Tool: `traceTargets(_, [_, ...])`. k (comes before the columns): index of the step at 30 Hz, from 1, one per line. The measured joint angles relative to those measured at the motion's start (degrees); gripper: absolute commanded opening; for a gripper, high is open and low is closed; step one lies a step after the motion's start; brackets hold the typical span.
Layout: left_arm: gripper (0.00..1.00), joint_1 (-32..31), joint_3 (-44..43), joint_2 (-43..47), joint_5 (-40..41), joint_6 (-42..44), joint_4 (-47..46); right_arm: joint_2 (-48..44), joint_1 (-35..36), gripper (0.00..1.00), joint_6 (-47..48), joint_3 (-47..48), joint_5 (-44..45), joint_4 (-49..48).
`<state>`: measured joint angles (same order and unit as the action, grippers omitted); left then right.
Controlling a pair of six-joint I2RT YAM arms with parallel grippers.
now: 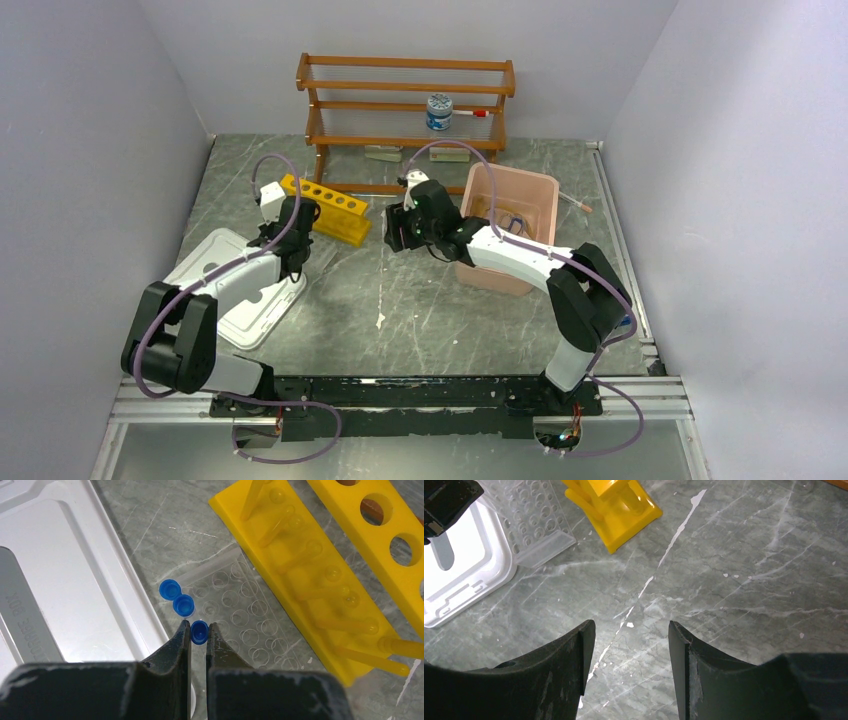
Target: Organize the chemistry lab equipment
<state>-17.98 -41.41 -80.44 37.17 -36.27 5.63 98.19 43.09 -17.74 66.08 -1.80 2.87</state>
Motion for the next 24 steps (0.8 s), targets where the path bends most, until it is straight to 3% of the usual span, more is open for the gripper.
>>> traceTargets(24, [0.05,-2.1,1.8,-0.7,4.5,2.4,-4.2,0.0,-2.0,0.59,0.0,-1.0,-1.5,-0.4])
